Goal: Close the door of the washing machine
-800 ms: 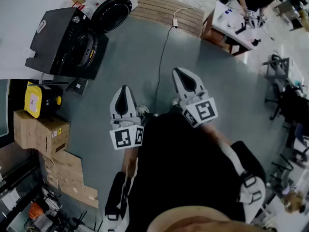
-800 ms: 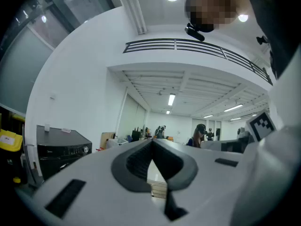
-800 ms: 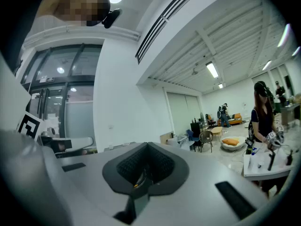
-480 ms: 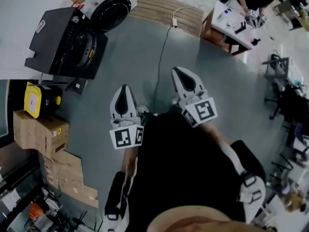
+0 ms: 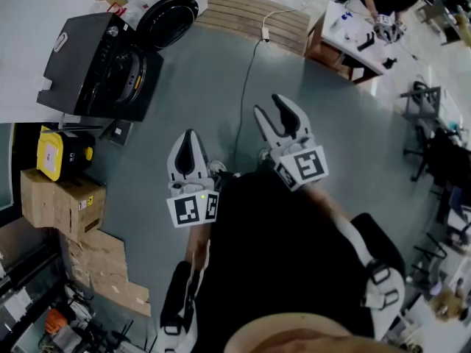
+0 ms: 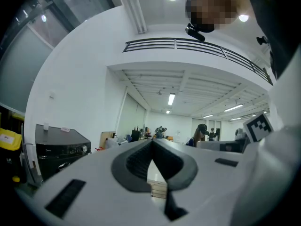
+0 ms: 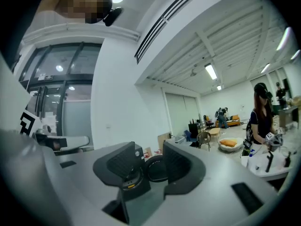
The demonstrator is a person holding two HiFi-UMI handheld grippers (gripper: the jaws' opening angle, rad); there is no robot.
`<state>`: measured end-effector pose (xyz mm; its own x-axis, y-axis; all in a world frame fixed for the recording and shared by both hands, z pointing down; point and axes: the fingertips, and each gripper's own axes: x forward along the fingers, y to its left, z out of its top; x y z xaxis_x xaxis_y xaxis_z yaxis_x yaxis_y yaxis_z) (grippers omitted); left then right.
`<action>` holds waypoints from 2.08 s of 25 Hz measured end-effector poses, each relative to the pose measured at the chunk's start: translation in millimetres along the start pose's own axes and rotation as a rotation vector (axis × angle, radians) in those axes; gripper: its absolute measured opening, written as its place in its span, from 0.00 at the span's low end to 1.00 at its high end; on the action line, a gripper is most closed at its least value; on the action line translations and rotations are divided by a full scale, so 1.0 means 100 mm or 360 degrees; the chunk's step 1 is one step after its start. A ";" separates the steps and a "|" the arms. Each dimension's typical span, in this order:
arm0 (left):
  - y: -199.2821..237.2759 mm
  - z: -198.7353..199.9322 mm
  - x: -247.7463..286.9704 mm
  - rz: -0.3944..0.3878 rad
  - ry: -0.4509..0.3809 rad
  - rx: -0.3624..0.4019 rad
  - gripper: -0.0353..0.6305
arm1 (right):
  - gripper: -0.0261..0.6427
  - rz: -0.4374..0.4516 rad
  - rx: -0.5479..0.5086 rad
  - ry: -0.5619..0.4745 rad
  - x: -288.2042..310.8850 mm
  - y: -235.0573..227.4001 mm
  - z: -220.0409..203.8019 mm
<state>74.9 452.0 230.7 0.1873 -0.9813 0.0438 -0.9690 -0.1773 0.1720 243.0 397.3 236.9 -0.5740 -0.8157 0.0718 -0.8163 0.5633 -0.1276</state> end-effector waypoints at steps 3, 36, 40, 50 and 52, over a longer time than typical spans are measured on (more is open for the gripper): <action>-0.03 -0.01 0.03 0.0001 0.0008 0.0003 0.06 | 0.29 0.0032 0.0012 0.0026 0.01 -0.01 -0.04; -0.80 -0.24 0.89 0.0120 0.0017 0.0012 0.06 | 0.29 0.0195 0.0035 0.0068 0.18 -1.10 -0.10; -0.62 -0.22 1.35 0.0064 0.0020 -0.0005 0.06 | 0.29 0.0173 0.0024 0.0059 0.59 -1.22 -0.05; 0.29 0.10 2.73 -0.0062 0.0033 -0.0013 0.06 | 0.29 0.0115 0.0046 0.0095 2.07 -1.34 0.17; 0.52 0.15 2.97 -0.0082 0.0040 -0.0009 0.06 | 0.28 0.0105 0.0040 0.0108 2.39 -1.34 0.17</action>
<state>78.1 150.5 237.7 0.2413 -0.9686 0.0596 -0.9570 -0.2273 0.1800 216.1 124.7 254.3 -0.6300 -0.7658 0.1291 -0.7754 0.6111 -0.1592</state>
